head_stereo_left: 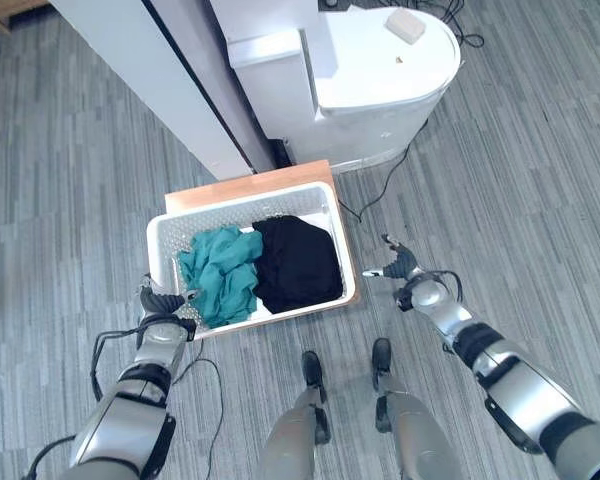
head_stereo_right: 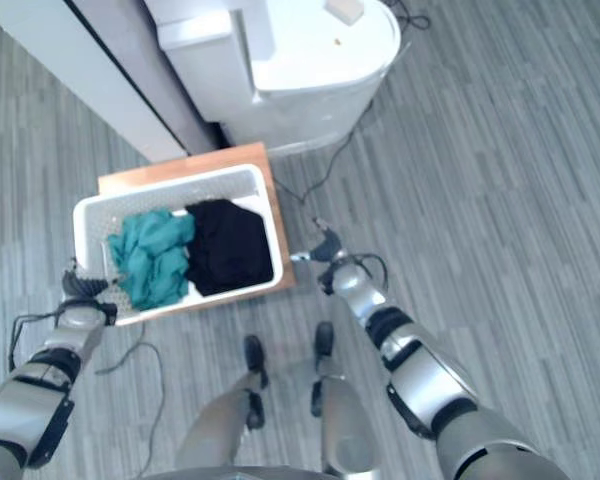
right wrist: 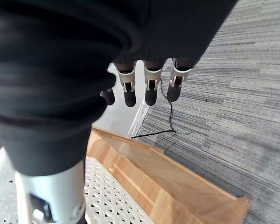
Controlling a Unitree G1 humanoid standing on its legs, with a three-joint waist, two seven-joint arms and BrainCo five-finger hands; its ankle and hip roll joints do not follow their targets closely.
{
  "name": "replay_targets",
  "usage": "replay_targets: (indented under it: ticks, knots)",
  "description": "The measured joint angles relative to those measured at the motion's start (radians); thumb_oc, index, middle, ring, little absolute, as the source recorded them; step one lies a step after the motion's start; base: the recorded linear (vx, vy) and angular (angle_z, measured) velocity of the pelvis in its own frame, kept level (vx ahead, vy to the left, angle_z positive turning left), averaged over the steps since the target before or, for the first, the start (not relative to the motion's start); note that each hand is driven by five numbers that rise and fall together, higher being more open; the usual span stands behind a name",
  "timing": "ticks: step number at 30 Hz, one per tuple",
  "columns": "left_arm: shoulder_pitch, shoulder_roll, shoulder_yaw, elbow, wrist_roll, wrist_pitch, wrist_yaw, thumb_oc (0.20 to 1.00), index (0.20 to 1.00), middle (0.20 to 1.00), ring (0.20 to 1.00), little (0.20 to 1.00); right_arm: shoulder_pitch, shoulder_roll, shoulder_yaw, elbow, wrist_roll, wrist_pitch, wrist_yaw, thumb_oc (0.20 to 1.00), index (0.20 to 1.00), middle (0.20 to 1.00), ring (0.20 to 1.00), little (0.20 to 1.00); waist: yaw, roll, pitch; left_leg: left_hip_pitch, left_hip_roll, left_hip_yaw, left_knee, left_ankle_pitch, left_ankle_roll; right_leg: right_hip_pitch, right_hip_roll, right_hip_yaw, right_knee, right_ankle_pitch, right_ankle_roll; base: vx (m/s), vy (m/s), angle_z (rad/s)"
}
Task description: Grab the laundry basket,head to the washer,open it,put in the laundry and shut it.
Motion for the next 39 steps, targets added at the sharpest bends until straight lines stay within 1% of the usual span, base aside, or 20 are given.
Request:
replay_targets:
  ticks: [3,4,7,8,9,10,14,19,23,24,25,26,27,29,31,34,39]
  knots:
    - [-0.025,-0.003,-0.032,-0.001,0.007,-0.002,0.010,1.000,1.000,1.000,1.000,1.000,-0.043,0.009,0.019,0.036,-0.017,0.017,-0.001,1.000,1.000,1.000,1.000,1.000,0.023,-0.001,0.012,-0.002,0.001,-0.004,0.001,0.000,0.000,0.001,0.000,-0.002,-0.001,0.000,0.000,0.00,-0.004,0.06]
    - [-0.033,-0.011,-0.044,0.001,0.015,0.000,0.010,1.000,1.000,1.000,1.000,1.000,-0.062,0.026,0.035,0.057,-0.038,0.020,-0.003,1.000,1.000,1.000,1.000,1.000,0.035,-0.006,0.016,-0.003,0.000,-0.007,0.001,0.000,0.000,0.002,-0.002,-0.005,-0.001,0.000,0.000,0.00,-0.005,0.05]
    - [-0.048,-0.034,-0.068,0.015,0.035,0.008,0.024,1.000,1.000,1.000,1.000,1.000,-0.082,0.036,0.042,0.094,-0.059,0.043,-0.012,1.000,1.000,1.000,1.000,1.000,0.049,-0.014,0.023,-0.006,-0.005,-0.012,0.002,0.000,0.000,0.004,-0.007,-0.012,0.000,0.000,0.000,0.00,0.001,0.12]
    - [-0.051,-0.037,-0.067,0.017,0.036,0.012,0.032,1.000,1.000,1.000,1.000,1.000,-0.085,0.029,0.051,0.108,-0.069,0.046,-0.015,0.592,0.592,0.592,0.592,0.592,0.047,-0.016,0.023,-0.013,-0.007,-0.026,0.004,0.000,0.000,0.004,-0.011,-0.021,-0.001,0.000,0.000,0.01,-0.002,0.19]
    - [-0.050,-0.037,-0.071,0.017,0.037,0.013,0.031,0.539,0.539,0.539,0.539,0.539,-0.083,0.025,0.053,0.108,-0.070,0.048,-0.015,0.347,0.347,0.347,0.347,0.347,0.047,-0.017,0.024,-0.015,-0.009,-0.031,0.004,0.000,0.000,0.003,-0.012,-0.024,-0.002,0.000,0.000,0.01,0.001,0.18]
    - [-0.048,-0.038,-0.079,0.013,0.036,0.013,0.031,0.200,0.200,0.200,0.200,0.200,-0.079,0.029,0.060,0.107,-0.070,0.053,-0.015,0.200,0.200,0.200,0.200,0.200,0.049,-0.024,0.028,-0.017,-0.010,-0.032,0.004,0.000,0.000,0.003,-0.013,-0.024,-0.003,0.000,0.000,0.02,0.003,0.09]
    - [-0.037,-0.041,-0.079,-0.029,0.029,0.012,0.031,0.200,0.200,0.200,0.200,0.200,-0.061,0.036,0.056,0.100,-0.066,0.053,-0.008,0.200,0.200,0.200,0.200,0.200,0.062,-0.026,0.029,-0.019,-0.012,-0.037,0.004,0.000,0.000,0.005,-0.015,-0.029,-0.005,0.000,0.000,0.02,0.008,0.05]
    - [-0.006,-0.045,-0.064,-0.096,-0.008,0.010,0.030,0.200,0.200,0.200,0.200,0.200,-0.017,0.016,0.021,0.056,-0.044,0.052,-0.007,0.200,0.200,0.200,0.200,0.200,0.060,-0.027,0.029,-0.020,-0.017,-0.038,0.003,0.000,0.000,0.007,-0.021,-0.032,-0.010,0.002,0.002,0.00,0.004,0.01]
    - [0.059,-0.049,-0.061,-0.207,-0.012,0.007,0.034,0.200,0.200,0.200,0.200,0.200,0.038,-0.020,-0.015,-0.015,-0.030,0.051,-0.018,0.200,0.200,0.200,0.200,0.200,0.056,-0.028,0.030,-0.021,-0.019,-0.039,0.002,0.000,0.000,0.011,-0.023,-0.034,-0.014,0.002,0.002,0.02,0.006,0.03]
    - [0.091,-0.050,-0.060,-0.260,-0.012,0.006,0.035,0.200,0.200,0.200,0.200,0.200,0.054,-0.033,-0.029,-0.034,-0.027,0.051,-0.025,0.200,0.200,0.200,0.200,0.200,0.057,-0.028,0.030,-0.020,-0.019,-0.039,0.002,0.000,0.000,0.012,-0.023,-0.035,-0.015,0.002,0.002,0.00,0.000,0.00]
    - [0.106,-0.053,-0.060,-0.279,-0.011,0.003,0.035,0.200,0.200,0.200,0.200,0.200,0.059,-0.044,-0.034,-0.043,-0.027,0.051,-0.027,0.652,0.652,0.652,0.652,0.652,0.056,-0.028,0.030,-0.019,-0.020,-0.039,0.002,0.000,0.000,0.013,-0.023,-0.035,-0.016,0.002,0.002,0.00,0.000,0.00]
    - [0.113,-0.057,-0.060,-0.282,-0.011,-0.002,0.035,0.200,0.200,0.200,0.200,0.200,0.064,-0.053,-0.040,-0.051,-0.027,0.051,-0.029,1.000,1.000,1.000,1.000,1.000,0.054,-0.028,0.030,-0.018,-0.020,-0.039,0.002,0.000,0.000,0.017,-0.023,-0.036,-0.018,0.002,0.002,0.01,0.008,0.03]
    - [0.130,-0.069,-0.051,-0.292,-0.010,-0.006,0.035,0.200,0.200,0.200,0.200,0.200,0.079,-0.061,-0.062,-0.067,-0.028,0.051,-0.038,1.000,1.000,1.000,1.000,1.000,0.049,-0.028,0.030,-0.012,-0.020,-0.039,0.002,0.000,0.000,0.025,-0.023,-0.037,-0.022,0.002,0.003,0.00,0.000,0.00]
    - [0.147,-0.079,-0.045,-0.291,-0.009,-0.009,0.037,0.200,0.200,0.200,0.200,0.200,0.084,-0.068,-0.067,-0.072,-0.029,0.051,-0.045,1.000,1.000,1.000,1.000,1.000,0.045,-0.028,0.030,-0.005,-0.019,-0.039,0.001,0.000,0.000,0.034,-0.022,-0.036,-0.028,0.004,0.005,0.02,0.016,-0.01]
    - [0.164,-0.086,-0.016,-0.299,-0.002,-0.011,0.033,0.200,0.200,0.200,0.200,0.200,0.138,-0.085,-0.113,-0.135,-0.029,0.050,-0.048,1.000,1.000,1.000,1.000,1.000,0.044,-0.030,0.030,0.010,-0.019,-0.038,-0.002,0.000,0.000,0.046,-0.022,-0.033,-0.030,0.004,0.005,0.01,0.016,-0.06]
    - [0.189,-0.091,-0.009,-0.299,-0.002,-0.010,0.037,0.200,0.200,0.200,0.200,0.200,0.172,-0.088,-0.163,-0.155,-0.026,0.049,-0.064,1.000,1.000,1.000,1.000,1.000,0.032,-0.031,0.030,0.019,-0.020,-0.036,-0.008,0.000,0.000,0.053,-0.021,-0.028,-0.032,0.006,0.007,0.00,0.007,-0.04]
    - [0.201,-0.099,0.022,-0.300,-0.002,-0.010,0.037,0.200,0.200,0.200,0.200,0.200,0.203,-0.102,-0.222,-0.214,0.032,0.035,-0.066,1.000,1.000,1.000,1.000,1.000,0.019,-0.033,0.029,0.020,-0.020,-0.034,-0.008,0.001,0.001,0.053,-0.020,-0.024,-0.035,0.011,0.012,0.00,0.000,0.00]
